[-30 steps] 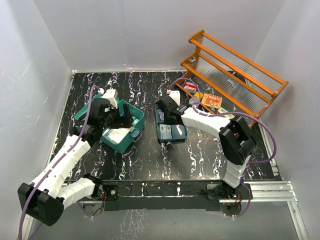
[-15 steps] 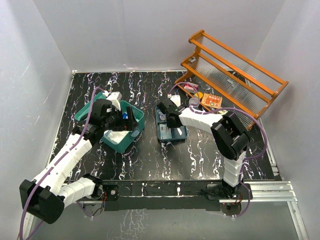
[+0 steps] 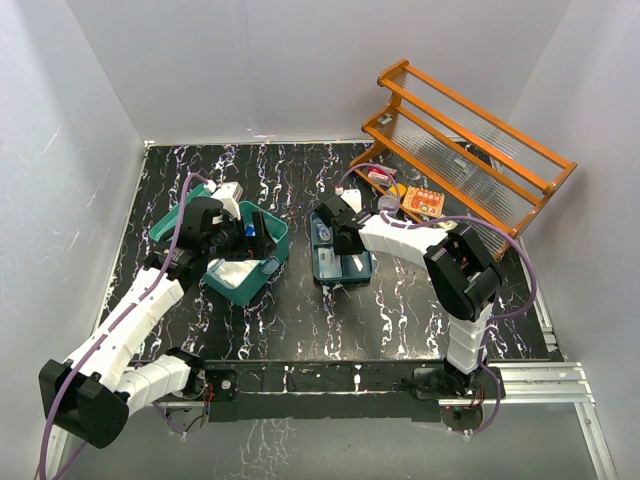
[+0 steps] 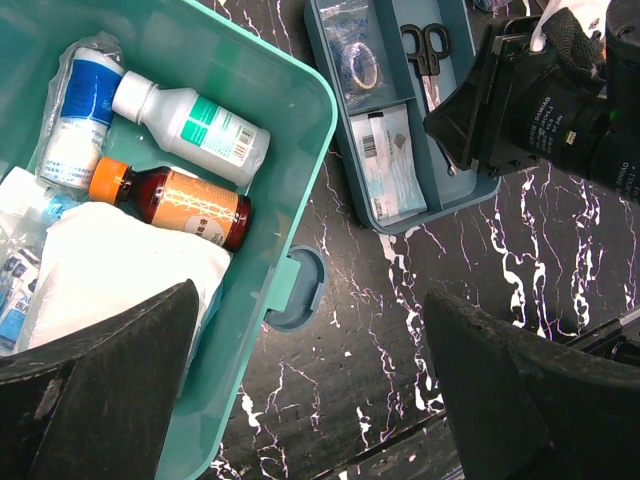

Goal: Organize the medicine kit

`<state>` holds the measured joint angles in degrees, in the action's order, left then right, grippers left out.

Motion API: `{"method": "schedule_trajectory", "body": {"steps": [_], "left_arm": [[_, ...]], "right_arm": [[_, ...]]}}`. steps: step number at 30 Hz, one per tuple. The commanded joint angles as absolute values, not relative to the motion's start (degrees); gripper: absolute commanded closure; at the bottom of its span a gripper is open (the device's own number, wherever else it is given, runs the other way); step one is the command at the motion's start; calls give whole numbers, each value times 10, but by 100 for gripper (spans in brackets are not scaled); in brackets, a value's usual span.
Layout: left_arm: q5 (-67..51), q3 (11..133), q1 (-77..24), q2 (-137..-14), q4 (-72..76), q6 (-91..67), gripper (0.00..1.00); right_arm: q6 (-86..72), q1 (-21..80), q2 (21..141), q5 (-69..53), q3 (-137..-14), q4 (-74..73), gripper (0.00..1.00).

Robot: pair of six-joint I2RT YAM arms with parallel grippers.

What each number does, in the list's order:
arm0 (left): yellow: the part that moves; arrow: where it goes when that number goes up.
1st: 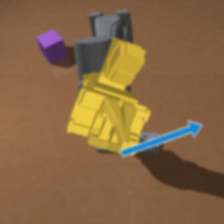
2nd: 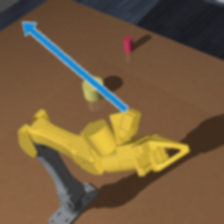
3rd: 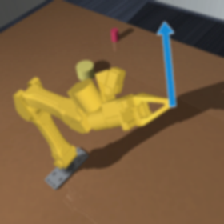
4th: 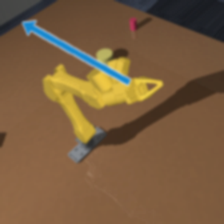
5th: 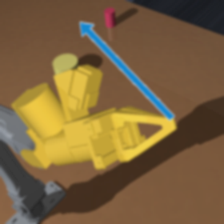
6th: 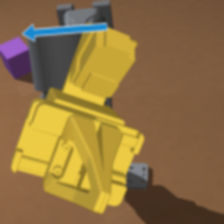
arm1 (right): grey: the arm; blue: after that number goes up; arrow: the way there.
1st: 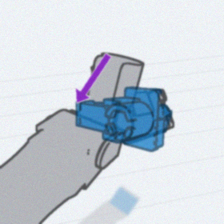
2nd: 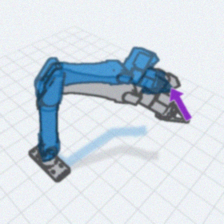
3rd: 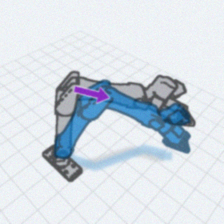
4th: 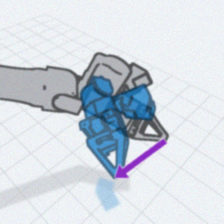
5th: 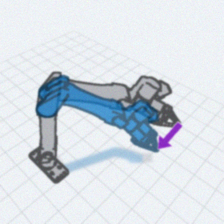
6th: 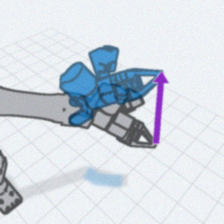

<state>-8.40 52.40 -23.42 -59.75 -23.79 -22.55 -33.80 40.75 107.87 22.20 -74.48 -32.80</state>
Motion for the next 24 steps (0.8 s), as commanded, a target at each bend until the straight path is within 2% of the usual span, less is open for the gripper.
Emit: {"method": "schedule_trajectory", "body": {"steps": [1,14,24], "left_arm": [[-93,514,-233,-589,-230,-225,7],[-91,511,-233,-590,-227,-223,7],[-100,509,-233,-592,-223,-228,7]], "right_arm": [[-335,408,1057,211,-768,-308,80],[-347,407,1009,227,-747,-279,78],[-342,407,1071,200,-758,-281,86]]}}
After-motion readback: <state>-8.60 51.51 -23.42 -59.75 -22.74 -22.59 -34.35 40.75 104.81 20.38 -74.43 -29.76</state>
